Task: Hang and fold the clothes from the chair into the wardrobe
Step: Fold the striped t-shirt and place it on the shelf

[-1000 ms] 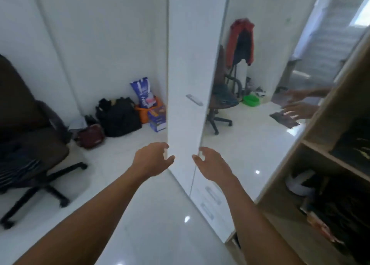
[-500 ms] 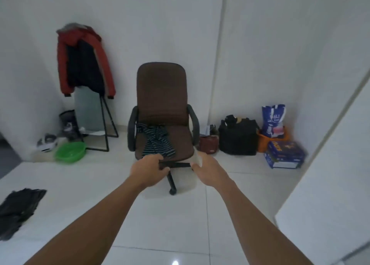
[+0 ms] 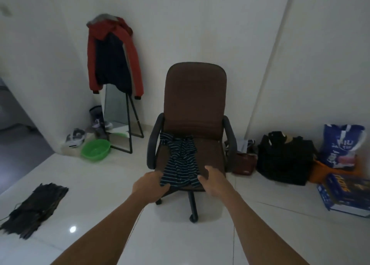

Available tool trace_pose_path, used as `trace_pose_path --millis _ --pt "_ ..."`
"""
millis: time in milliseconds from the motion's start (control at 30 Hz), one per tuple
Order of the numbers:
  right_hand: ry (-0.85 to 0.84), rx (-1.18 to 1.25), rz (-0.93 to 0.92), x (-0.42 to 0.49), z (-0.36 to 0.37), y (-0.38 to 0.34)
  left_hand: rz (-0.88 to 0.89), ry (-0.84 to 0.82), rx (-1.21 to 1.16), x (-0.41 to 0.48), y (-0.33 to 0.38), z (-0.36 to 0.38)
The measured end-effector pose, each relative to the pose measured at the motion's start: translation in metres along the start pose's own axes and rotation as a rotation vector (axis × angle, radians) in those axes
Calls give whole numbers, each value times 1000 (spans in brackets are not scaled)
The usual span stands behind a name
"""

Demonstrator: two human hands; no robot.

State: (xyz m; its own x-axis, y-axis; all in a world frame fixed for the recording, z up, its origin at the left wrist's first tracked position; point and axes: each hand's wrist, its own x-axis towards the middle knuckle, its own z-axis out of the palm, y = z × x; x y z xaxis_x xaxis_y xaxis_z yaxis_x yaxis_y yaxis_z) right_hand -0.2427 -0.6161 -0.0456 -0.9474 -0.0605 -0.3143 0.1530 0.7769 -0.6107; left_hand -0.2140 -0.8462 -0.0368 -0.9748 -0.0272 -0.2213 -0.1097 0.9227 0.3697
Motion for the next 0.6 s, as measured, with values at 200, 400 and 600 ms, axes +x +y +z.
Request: trace_pose_path --millis 200,400,600 --pt "-64 -1 -10 134 -12 -25 -35 2 -35 139 -26 -17" --pt "-100 -6 37 275 -23 -56 15 1 -8 292 -55 -38" --pt "-100 3 116 385 -27 -66 64 -103 -18 417 -56 -38"
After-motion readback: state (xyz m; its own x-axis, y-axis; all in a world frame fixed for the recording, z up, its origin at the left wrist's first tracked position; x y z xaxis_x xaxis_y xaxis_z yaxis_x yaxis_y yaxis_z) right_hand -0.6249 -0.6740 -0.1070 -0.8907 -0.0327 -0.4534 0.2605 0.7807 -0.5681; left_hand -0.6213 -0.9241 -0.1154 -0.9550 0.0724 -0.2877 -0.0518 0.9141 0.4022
